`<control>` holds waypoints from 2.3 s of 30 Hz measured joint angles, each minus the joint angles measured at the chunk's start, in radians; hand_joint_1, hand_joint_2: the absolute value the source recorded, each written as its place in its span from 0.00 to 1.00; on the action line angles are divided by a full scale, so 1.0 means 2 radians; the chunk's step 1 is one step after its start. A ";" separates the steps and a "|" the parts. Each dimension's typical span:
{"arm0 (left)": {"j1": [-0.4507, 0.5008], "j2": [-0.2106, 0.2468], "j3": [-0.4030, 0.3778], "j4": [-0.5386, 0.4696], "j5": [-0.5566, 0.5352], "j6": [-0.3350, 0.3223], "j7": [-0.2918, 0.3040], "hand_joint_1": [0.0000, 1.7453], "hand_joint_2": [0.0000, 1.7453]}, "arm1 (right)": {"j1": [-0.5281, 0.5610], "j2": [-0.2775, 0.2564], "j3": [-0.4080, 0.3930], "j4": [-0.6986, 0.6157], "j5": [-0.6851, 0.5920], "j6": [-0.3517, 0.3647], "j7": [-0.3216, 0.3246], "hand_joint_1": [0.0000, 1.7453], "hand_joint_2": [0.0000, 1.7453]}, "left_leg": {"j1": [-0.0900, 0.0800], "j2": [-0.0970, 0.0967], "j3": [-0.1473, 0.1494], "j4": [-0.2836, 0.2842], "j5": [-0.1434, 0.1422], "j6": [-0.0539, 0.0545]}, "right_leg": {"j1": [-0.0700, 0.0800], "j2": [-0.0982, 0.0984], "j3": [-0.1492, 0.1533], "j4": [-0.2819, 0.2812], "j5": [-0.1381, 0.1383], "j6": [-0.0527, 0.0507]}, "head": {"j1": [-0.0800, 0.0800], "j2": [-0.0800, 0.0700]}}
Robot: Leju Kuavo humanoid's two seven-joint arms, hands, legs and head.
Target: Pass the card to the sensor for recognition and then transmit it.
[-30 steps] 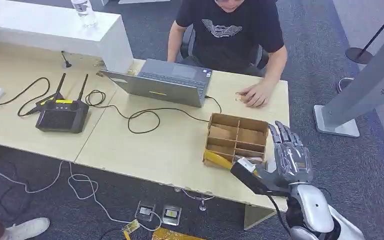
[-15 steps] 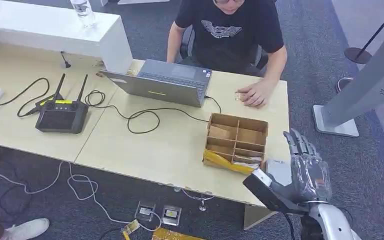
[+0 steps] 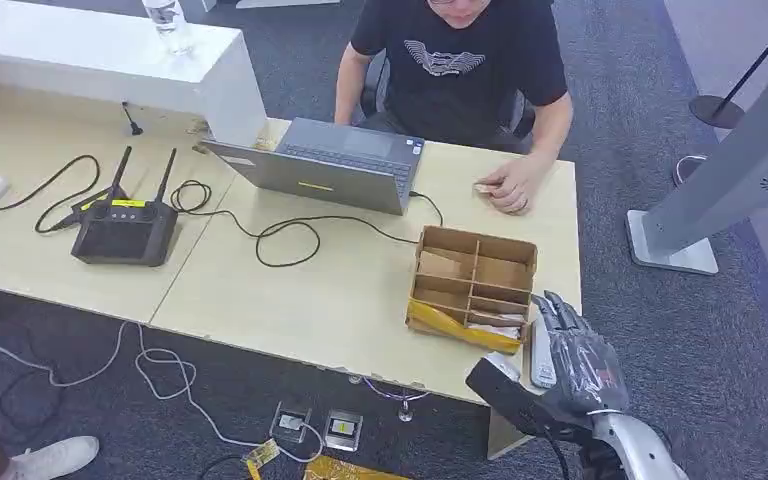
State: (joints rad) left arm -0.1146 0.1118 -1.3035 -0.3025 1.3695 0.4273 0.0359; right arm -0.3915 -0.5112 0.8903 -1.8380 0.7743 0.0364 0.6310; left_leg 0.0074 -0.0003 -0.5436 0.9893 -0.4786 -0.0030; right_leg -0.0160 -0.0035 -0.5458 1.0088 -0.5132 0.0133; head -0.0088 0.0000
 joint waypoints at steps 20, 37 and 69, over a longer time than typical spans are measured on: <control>-0.002 0.001 -0.001 0.000 -0.011 -0.004 0.000 0.00 0.00 | -0.112 0.044 0.082 0.076 -0.048 -0.003 -0.001 0.00 1.00 | 0.000 -0.001 0.000 0.000 0.000 0.000 | 0.000 -0.001 0.000 0.000 0.000 0.000 | 0.000 0.000; -0.002 0.000 -0.001 0.000 -0.011 -0.004 0.001 0.00 0.00 | -0.122 0.114 0.110 0.192 0.001 -0.072 0.000 0.00 1.00 | 0.000 -0.001 0.000 0.000 0.000 0.000 | 0.000 -0.001 0.000 0.000 0.000 0.000 | 0.000 0.000; -0.001 0.000 0.000 0.000 -0.009 -0.002 -0.002 0.00 0.00 | -0.115 0.145 0.096 0.267 0.062 -0.070 0.000 0.00 1.00 | 0.000 -0.001 0.000 0.000 0.000 0.000 | 0.000 0.000 0.000 0.000 0.000 0.000 | 0.000 0.000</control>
State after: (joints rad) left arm -0.1167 0.1118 -1.3043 -0.3025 1.3523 0.4231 0.0317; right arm -0.6208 -0.2216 1.0830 -1.3046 0.8988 -0.1041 0.6310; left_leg 0.0076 -0.0016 -0.5441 0.9894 -0.4782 -0.0030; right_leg -0.0158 -0.0045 -0.5462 1.0090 -0.5133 0.0132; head -0.0088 0.0000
